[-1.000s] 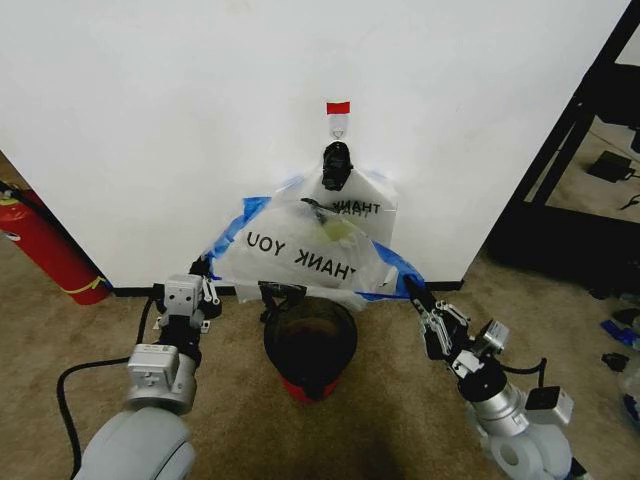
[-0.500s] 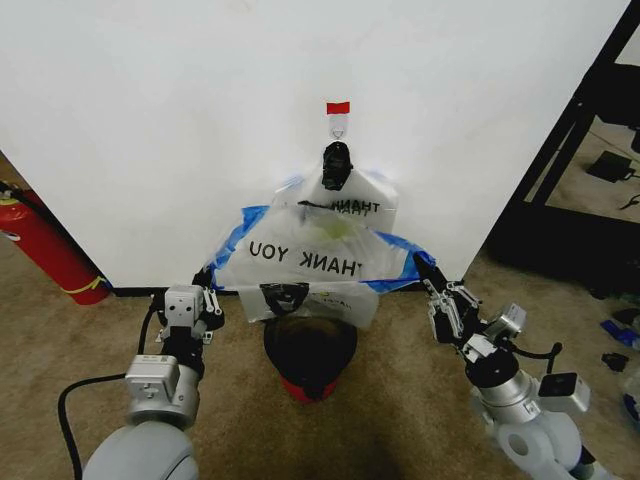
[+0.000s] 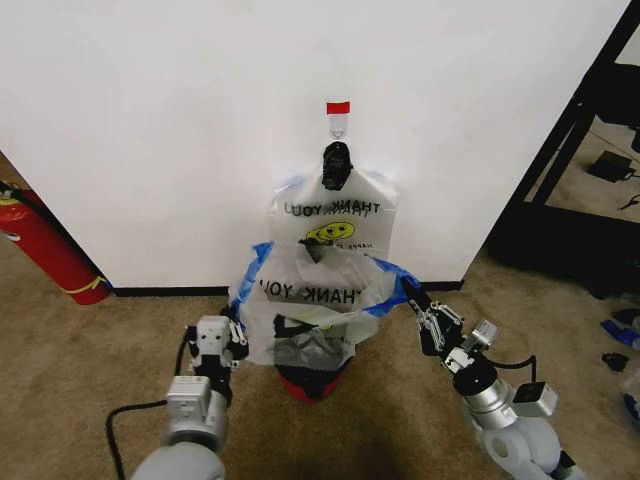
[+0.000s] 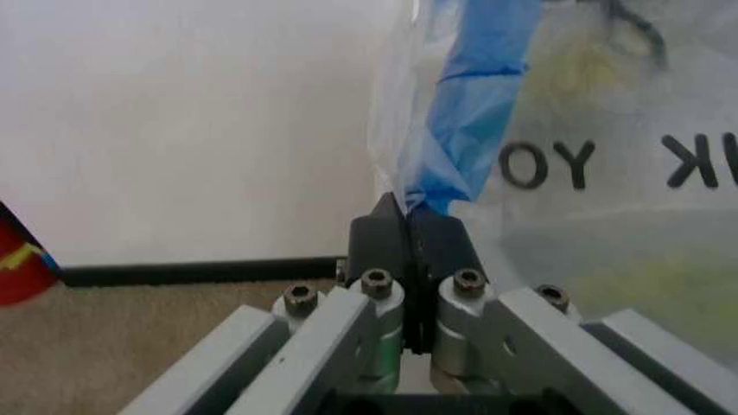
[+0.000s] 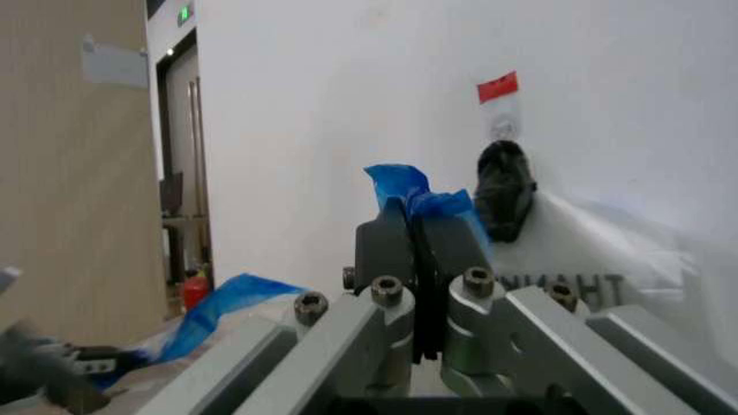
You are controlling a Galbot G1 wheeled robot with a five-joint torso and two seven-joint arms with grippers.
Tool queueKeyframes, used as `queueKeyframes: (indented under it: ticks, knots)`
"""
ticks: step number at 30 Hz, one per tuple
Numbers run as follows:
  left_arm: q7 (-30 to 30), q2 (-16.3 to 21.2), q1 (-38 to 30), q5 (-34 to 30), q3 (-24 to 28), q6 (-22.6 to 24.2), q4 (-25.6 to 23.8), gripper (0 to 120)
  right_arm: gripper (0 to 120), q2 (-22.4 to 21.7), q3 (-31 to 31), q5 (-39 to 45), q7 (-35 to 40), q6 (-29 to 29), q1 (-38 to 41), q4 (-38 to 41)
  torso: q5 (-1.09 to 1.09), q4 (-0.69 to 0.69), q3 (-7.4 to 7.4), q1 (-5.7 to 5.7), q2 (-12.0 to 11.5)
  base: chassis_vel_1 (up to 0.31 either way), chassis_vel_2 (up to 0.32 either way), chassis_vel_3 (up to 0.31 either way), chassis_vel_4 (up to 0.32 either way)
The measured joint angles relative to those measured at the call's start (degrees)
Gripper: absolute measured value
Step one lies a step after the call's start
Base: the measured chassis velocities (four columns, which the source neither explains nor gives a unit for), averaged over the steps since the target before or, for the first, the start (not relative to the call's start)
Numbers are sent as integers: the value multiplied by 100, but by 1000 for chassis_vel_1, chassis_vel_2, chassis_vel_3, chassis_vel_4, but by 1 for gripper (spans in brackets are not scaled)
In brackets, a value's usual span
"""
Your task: Pick up the garbage bag from the wall and place it over the trash bin.
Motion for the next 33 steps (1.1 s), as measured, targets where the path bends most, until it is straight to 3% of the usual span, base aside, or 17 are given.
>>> queueKeyframes:
  ticks: [11,19,25,33]
  knots:
    - [21,-108,-74,-68,134,-172,344,0,0,167,7,-263,-133,194,245,-559,1,-1,0,0,0,0,0,0,0]
    - [115,-252,-255,-284,223,-302,880,0,0,192,46,-541,-361,298,542,-968,0,0,0,0,0,0,0,0,0]
    - [55,-221,-586,-583,170,-286,1421,0,0,387,-387,-873,-455,320,540,-1393,0,0,0,0,0,0,0,0,0]
    - [41,-46,-772,-588,159,-300,1732,0,0,391,-656,-1274,-263,245,564,-1783,0,0,0,0,0,0,0,0,0]
